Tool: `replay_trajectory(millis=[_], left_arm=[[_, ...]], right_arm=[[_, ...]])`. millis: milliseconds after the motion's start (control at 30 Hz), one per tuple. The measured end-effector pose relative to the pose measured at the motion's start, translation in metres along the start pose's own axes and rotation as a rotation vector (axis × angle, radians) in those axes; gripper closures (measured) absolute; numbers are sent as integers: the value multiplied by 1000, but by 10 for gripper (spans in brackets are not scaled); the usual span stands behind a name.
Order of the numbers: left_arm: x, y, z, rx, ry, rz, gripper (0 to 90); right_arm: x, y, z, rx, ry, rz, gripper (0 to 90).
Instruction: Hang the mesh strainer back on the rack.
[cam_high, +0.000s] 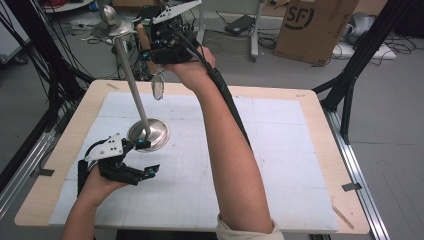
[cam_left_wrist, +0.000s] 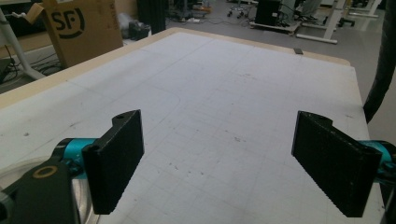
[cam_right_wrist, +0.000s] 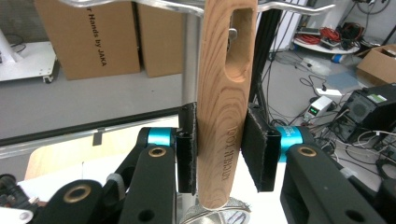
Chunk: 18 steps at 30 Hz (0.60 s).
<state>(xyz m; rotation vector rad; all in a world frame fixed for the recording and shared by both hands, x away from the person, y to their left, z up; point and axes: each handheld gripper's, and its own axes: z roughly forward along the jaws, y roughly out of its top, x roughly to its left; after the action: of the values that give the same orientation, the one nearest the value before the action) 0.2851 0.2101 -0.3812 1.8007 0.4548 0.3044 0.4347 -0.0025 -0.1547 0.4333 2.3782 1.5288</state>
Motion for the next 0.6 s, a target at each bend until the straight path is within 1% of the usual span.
replay_trajectory(millis=[367,400,467,533,567,600], left_arm=[[0,-1,0,-2,-3,-3,175],[0,-1,0,0,-3,-2,175],[-1,-1,0,2,-4,0,175],[-1,-1,0,-1,-4,-3,175],[0,-1,0,2,-4,-1,175],[0,-2,0,2,-3,-2,175]], right_arm=[[-3,-2,11,23,-12,12,677],[-3,-3,12,24,-9,13,669],[-2,-3,13,14,-4,26,608],[-1,-3,12,17,-11,24,573],[-1,-3,11,13,-11,14,557],[0,-3,10,15,-15,25,541]])
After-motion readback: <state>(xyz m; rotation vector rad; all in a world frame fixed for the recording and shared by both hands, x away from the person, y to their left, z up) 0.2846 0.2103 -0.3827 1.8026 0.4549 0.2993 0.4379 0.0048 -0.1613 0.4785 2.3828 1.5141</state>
